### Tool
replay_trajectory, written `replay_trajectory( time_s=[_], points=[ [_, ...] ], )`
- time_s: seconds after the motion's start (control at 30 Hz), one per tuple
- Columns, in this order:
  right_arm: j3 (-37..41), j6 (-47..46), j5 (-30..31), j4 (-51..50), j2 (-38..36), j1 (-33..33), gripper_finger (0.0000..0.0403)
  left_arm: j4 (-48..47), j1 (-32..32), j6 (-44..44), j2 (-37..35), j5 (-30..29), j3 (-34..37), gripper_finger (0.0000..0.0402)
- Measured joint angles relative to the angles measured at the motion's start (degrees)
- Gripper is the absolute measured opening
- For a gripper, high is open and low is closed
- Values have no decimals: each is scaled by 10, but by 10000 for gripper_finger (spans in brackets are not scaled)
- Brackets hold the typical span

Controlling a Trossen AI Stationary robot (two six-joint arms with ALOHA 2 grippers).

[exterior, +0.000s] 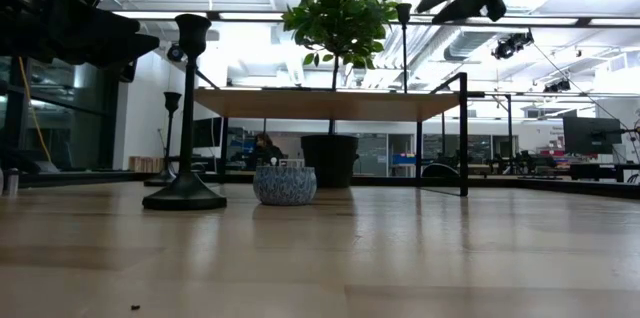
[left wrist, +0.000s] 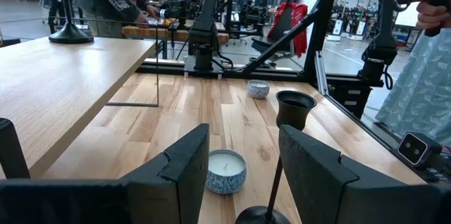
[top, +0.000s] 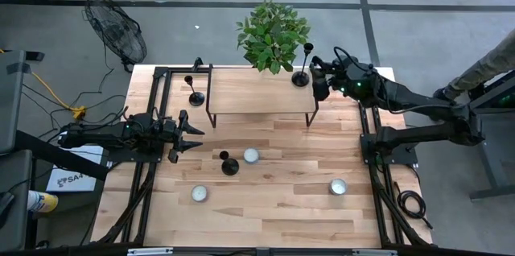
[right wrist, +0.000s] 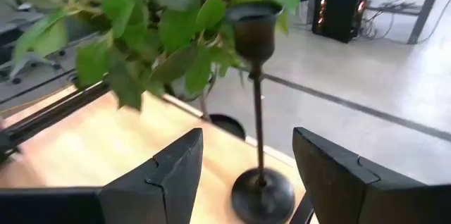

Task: Pick & Place candle stick holders
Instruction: Put the left black candle holder on the shelf

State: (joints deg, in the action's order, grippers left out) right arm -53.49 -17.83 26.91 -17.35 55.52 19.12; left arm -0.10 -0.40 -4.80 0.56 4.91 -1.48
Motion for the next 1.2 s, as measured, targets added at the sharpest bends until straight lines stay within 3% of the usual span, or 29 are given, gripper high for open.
replay_trajectory(
  time_s=[0.5,0.97,1.2],
  points=[
    [0,0,26,-56,-8,-140,213,0,0,0,0,0,0,170],
    [0,-56,175,-105,6,-314,213,-9,0,-1,0,1,-2,170],
    [117,-62,222,50,19,-349,213,0,0,0,0,4,-3,170]
  ],
)
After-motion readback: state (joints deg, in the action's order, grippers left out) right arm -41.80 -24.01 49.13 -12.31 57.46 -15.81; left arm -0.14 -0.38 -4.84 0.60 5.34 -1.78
